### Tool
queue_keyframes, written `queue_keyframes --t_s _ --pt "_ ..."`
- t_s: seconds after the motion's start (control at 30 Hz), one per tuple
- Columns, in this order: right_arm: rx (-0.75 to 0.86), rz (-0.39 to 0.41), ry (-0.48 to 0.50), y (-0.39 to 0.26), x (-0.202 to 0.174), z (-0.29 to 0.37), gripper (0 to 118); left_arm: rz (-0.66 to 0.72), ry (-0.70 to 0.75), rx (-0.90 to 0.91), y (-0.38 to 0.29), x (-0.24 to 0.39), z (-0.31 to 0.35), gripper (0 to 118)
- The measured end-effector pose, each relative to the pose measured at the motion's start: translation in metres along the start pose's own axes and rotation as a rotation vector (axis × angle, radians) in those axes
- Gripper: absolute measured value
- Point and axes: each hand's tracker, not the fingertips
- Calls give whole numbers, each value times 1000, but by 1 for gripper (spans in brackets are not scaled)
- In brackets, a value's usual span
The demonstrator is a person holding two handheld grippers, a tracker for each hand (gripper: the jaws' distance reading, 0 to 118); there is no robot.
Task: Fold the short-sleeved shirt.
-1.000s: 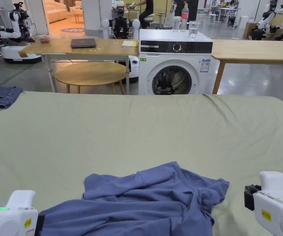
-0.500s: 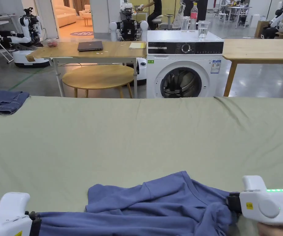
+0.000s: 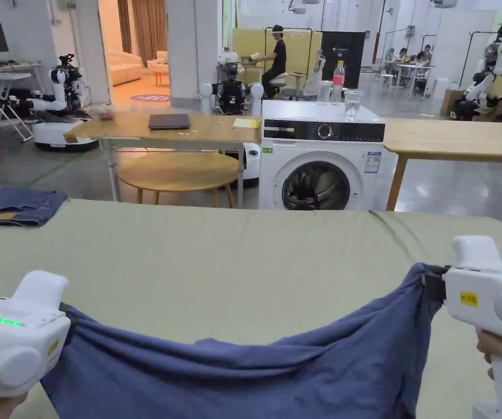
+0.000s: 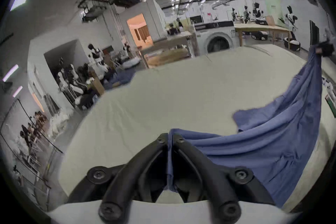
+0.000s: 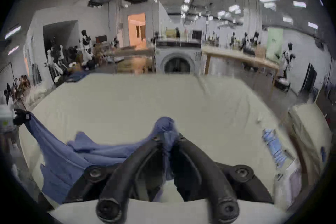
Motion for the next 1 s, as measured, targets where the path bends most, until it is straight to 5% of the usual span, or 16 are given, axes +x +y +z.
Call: queue_keyframes --t_s 0.6,1.0 --pt "392 12 -185 221 30 120 6 152 122 368 236 -74 63 0" --pt "281 -50 -170 140 33 34 6 162 100 214 175 -33 -28 0"
